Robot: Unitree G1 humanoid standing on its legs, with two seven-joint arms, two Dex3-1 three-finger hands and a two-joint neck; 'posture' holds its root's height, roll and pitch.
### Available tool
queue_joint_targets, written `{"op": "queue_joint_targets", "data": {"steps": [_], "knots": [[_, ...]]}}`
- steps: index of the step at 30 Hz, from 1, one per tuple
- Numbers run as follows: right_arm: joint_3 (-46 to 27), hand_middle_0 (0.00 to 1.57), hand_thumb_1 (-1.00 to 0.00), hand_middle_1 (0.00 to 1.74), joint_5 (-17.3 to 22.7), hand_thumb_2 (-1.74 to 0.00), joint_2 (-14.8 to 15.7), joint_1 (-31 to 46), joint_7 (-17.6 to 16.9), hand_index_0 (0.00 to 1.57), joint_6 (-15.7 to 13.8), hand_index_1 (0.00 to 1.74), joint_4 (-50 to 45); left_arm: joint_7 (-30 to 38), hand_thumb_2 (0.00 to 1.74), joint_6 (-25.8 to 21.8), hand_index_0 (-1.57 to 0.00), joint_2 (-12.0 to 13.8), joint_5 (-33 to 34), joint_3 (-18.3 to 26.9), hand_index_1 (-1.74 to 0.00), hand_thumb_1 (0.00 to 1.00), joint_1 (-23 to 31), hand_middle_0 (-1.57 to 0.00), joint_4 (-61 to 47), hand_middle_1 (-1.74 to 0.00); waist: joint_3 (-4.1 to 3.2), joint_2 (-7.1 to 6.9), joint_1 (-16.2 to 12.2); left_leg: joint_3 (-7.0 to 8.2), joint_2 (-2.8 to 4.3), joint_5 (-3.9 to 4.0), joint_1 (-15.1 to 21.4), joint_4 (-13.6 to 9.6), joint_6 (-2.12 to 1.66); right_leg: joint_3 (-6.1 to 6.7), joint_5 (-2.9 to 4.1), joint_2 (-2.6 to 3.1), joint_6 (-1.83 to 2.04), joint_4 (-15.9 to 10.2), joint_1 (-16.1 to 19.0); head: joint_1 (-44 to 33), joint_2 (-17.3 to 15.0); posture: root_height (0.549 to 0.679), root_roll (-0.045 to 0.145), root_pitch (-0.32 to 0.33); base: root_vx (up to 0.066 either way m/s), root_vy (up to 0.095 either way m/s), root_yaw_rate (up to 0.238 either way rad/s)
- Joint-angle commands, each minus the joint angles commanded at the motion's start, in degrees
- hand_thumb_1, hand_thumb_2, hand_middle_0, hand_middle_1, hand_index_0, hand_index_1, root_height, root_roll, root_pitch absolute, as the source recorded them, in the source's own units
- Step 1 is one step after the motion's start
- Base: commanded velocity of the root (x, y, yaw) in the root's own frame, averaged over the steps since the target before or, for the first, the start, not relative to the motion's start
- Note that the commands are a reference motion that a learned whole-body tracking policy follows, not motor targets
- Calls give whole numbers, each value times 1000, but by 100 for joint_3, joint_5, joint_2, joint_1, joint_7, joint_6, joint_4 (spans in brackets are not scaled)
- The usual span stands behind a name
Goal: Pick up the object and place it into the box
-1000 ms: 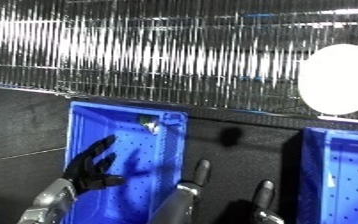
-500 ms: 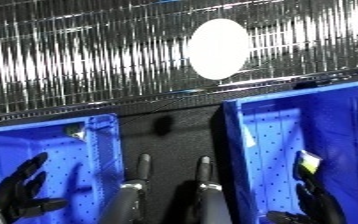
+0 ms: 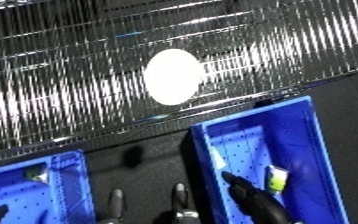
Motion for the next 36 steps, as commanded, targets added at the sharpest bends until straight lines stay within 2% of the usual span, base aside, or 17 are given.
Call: {"op": "queue_joint_targets", "data": {"steps": [4,8,11,15,17,19,21,24,27,36], "knots": [[19,0,0,0,193,0,-330,259,85,0,125,0,-1481,27,0,-92,0,72,24,47,0,0,136,0,-39,0,0,-80,-108,20,66,15,-35,4,-18,30,-24,17,-5,22,-50,-262,86,636,38,56,-9,-2,-107],[-197,0,0,0,407,0,-595,366,109,0,-55,0,-2428,7,0,-189,0,111,33,72,0,0,158,0,45,0,0,-123,-193,39,113,22,-54,2,-33,50,-36,36,3,28,-75,-440,136,636,38,60,-6,2,-67],[-509,0,0,0,411,0,-684,413,-202,0,-558,0,-2968,-19,0,-261,0,91,47,123,0,0,181,0,147,0,0,-139,-259,63,148,19,-68,11,-39,59,-36,45,11,35,-94,-585,138,636,39,63,-3,11,-58],[-1115,0,0,0,91,0,-631,465,-973,0,-1552,0,-3576,-47,0,-375,0,-6,95,235,0,0,229,0,272,0,0,-141,-363,110,186,3,-74,12,-42,72,-36,51,25,40,-114,-750,145,636,39,67,-1,22,-50],[-1419,0,0,0,-130,0,-538,509,-1300,0,-1937,0,-3835,-42,0,-404,0,-65,121,281,0,0,244,0,300,0,0,-129,-403,130,192,-11,-68,1,-35,85,-40,55,35,44,-123,-797,152,636,40,68,4,28,-38],[-1668,0,0,0,-388,0,-446,543,-1556,0,-2187,0,-4070,-26,0,-399,0,-118,146,310,0,0,244,0,299,0,0,-113,-428,147,188,-24,-63,-9,-28,98,-41,60,44,41,-131,-811,151,636,41,70,5,31,-28],[-1828,0,0,0,-659,0,-408,528,-1781,0,-2311,0,-4276,-3,0,-368,0,-155,165,324,0,0,236,0,274,0,0,-97,-441,162,179,-31,-69,-11,-25,110,-33,63,50,29,-141,-783,141,636,42,72,2,25,-6],[-1920,0,0,0,-943,0,-467,385,-2091,0,-2355,0,-4451,14,0,-327,0,-174,195,318,0,0,220,0,255,0,0,-84,-428,174,173,-38,-74,0,-23,111,-22,56,49,12,-138,-741,107,637,44,72,2,10,15],[-1925,0,0,0,-1004,0,-586,140,-2307,0,-2308,0,-4480,12,0,-331,0,-183,223,291,0,0,213,0,274,0,0,-77,-381,175,168,-41,-67,10,-24,95,-24,43,39,3,-117,-664,34,637,45,70,11,-1,29],[-1517,0,0,0,-933,0,-781,-745,-2529,0,-1942,0,-3963,-3,0,-174,0,-173,329,134,0,0,154,0,241,0,0,-6,-131,110,107,-57,-97,110,-13,9,-48,-42,-6,67,-95,-255,-146,637,50,61,23,-9,73]]}}
